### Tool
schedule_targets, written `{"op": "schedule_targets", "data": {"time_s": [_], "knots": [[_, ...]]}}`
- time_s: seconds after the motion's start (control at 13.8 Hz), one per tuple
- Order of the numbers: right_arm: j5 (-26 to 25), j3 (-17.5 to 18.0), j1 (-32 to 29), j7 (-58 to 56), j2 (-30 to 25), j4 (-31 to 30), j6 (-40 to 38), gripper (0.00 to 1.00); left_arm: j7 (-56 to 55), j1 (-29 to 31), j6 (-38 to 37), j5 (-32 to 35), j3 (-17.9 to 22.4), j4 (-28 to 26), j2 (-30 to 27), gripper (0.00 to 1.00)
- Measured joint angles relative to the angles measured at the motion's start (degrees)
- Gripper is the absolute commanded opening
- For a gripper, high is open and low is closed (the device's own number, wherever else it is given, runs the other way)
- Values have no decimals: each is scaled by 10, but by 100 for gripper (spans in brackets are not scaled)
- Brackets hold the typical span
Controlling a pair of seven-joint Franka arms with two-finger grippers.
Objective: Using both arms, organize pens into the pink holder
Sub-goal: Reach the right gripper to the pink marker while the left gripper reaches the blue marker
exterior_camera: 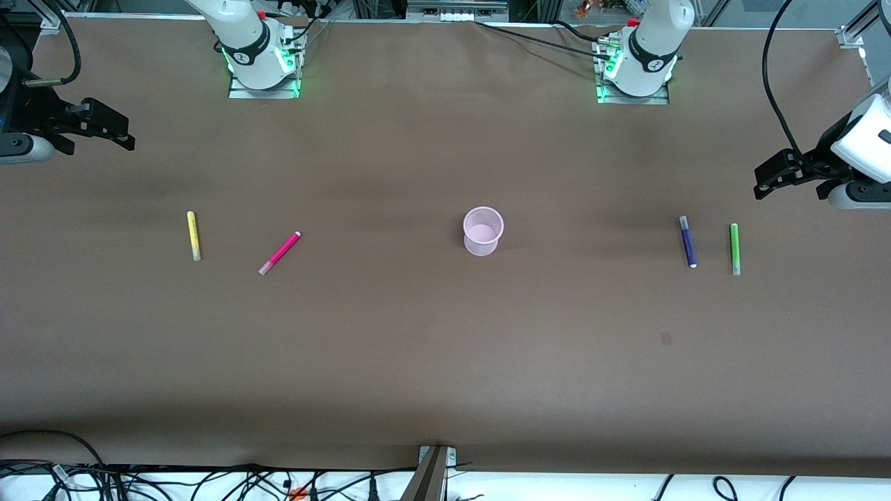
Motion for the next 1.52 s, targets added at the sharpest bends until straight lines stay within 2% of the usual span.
{"op": "schedule_targets", "data": {"time_s": [0.87,1.23,1.52], "knots": [[0,2,2,0,7,0,1,100,0,0,-8,0,0,1,6,100],[-15,0,2,-10,108,0,5,100,0,2,-31,0,1,1,27,100],[6,0,2,42,136,-24,49,100,17,36,-61,0,3,-4,72,100]]}}
